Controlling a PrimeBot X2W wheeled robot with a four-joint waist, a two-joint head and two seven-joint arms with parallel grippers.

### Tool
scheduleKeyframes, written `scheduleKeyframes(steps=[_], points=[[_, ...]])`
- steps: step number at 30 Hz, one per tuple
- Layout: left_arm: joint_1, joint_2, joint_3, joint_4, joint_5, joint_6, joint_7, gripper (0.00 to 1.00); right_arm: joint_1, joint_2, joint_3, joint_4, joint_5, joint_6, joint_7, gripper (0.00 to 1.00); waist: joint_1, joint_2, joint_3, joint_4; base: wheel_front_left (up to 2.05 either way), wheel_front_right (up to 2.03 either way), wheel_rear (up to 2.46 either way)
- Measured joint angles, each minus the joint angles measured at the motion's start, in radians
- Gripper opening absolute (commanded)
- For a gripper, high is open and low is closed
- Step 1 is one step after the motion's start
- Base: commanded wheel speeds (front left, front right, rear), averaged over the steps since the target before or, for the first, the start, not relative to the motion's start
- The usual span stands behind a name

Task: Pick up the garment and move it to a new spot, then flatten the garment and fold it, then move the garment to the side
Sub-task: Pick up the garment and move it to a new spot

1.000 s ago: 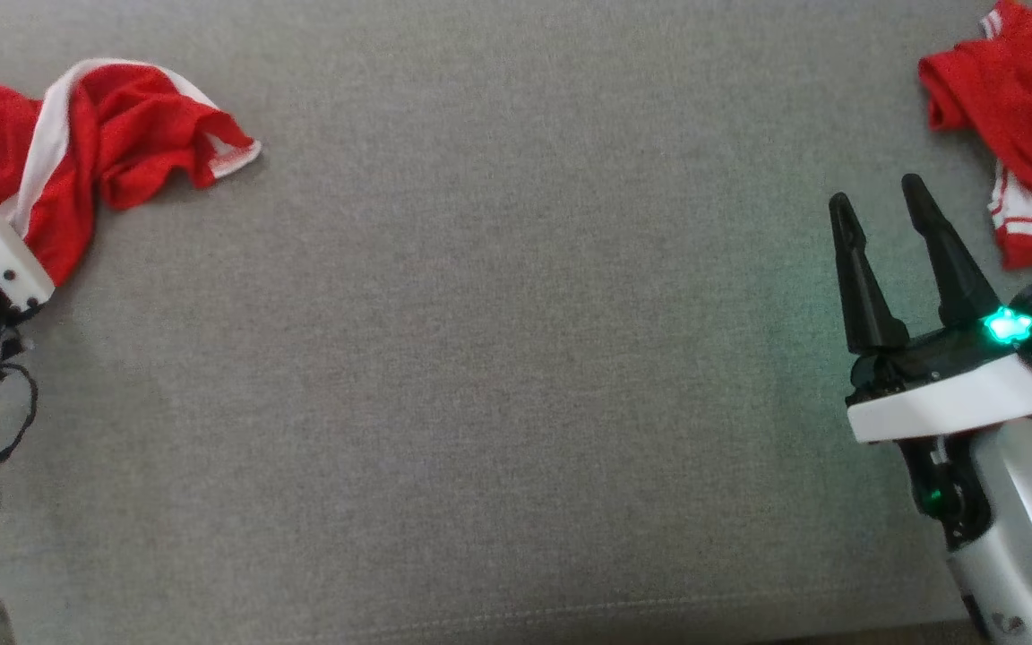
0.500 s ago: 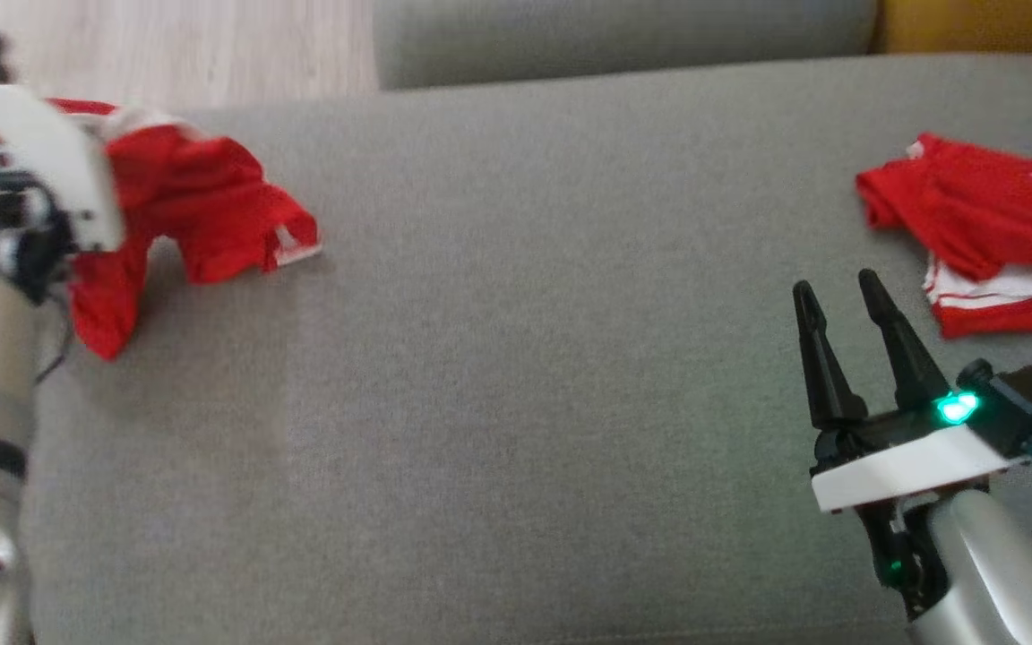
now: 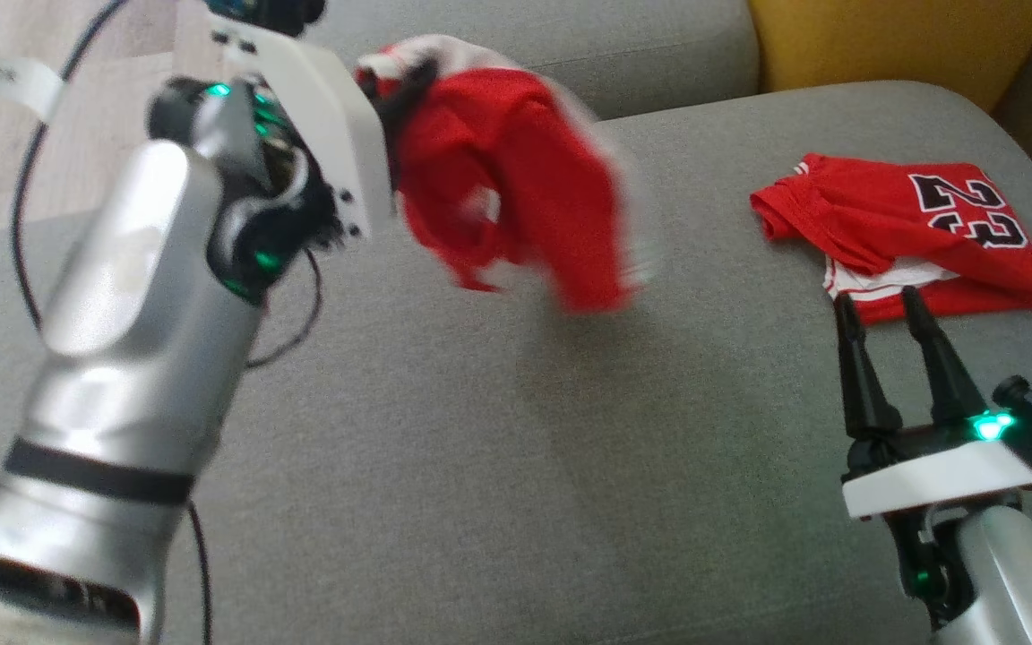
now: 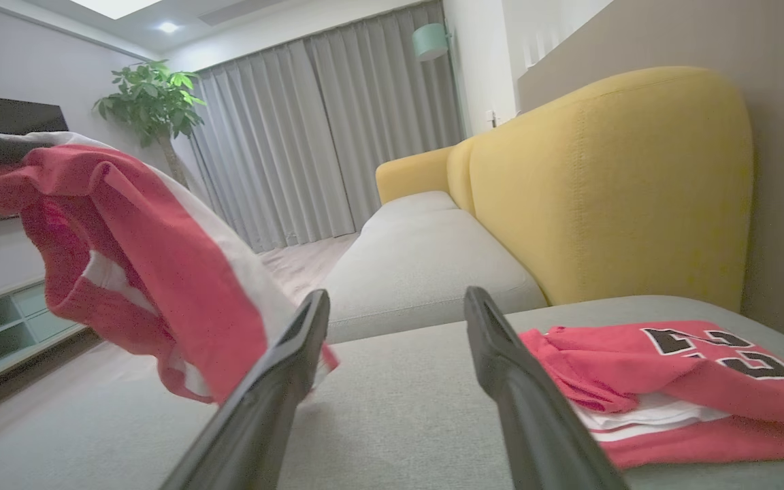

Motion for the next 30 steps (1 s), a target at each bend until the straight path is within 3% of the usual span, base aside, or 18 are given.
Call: scheduleKeyframes(steps=[5, 11, 12, 13, 19, 22, 25, 30], points=[[0.140, -0.004, -0.006, -0.038, -0.040, 0.000, -0.001, 0.00, 0.010, -0.002, -0.020, 0.000, -0.006, 0.000, 0.000, 1.00, 0.0000, 0.0000, 0.012, -0.009, 0.00, 0.00, 0.00], [0.423, 0.068, -0.044, 0.081, -0.055, 0.000, -0.016, 0.02, 0.018, -0.006, -0.020, 0.006, -0.005, 0.000, 0.000, 1.00, 0.0000, 0.0000, 0.026, -0.006, 0.00, 0.00, 0.00], [0.444, 0.079, -0.053, 0.098, -0.054, 0.000, -0.028, 0.60, 0.018, -0.007, -0.020, 0.006, -0.005, 0.000, 0.000, 1.00, 0.0000, 0.0000, 0.026, -0.003, 0.00, 0.00, 0.00], [0.465, 0.097, -0.056, 0.126, -0.055, 0.000, -0.065, 1.00, 0.018, -0.009, -0.017, 0.007, -0.005, 0.000, 0.000, 1.00, 0.0000, 0.0000, 0.026, 0.003, 0.00, 0.00, 0.00], [0.465, 0.126, -0.038, 0.089, -0.044, 0.001, -0.202, 1.00, 0.022, -0.017, -0.016, 0.011, -0.005, 0.000, 0.000, 1.00, 0.0000, 0.0000, 0.015, 0.029, 0.00, 0.00, 0.00], [0.465, 0.144, -0.036, 0.053, -0.006, 0.022, -0.262, 1.00, 0.031, -0.022, -0.017, 0.011, -0.005, 0.000, 0.000, 1.00, 0.0000, 0.0000, 0.010, 0.041, 0.00, 0.00, 0.00], [0.473, 0.163, -0.007, -0.017, 0.039, 0.084, -0.387, 1.00, 0.048, -0.022, -0.021, 0.012, -0.005, 0.000, 0.000, 1.00, 0.0000, 0.0000, 0.001, 0.057, 0.00, 0.00, 0.00], [0.560, 0.148, 0.036, -0.124, 0.098, 0.202, -0.597, 1.00, 0.057, -0.023, -0.029, 0.011, -0.005, 0.000, 0.000, 1.00, 0.0000, 0.0000, -0.011, 0.077, 0.00, 0.00, 0.00]])
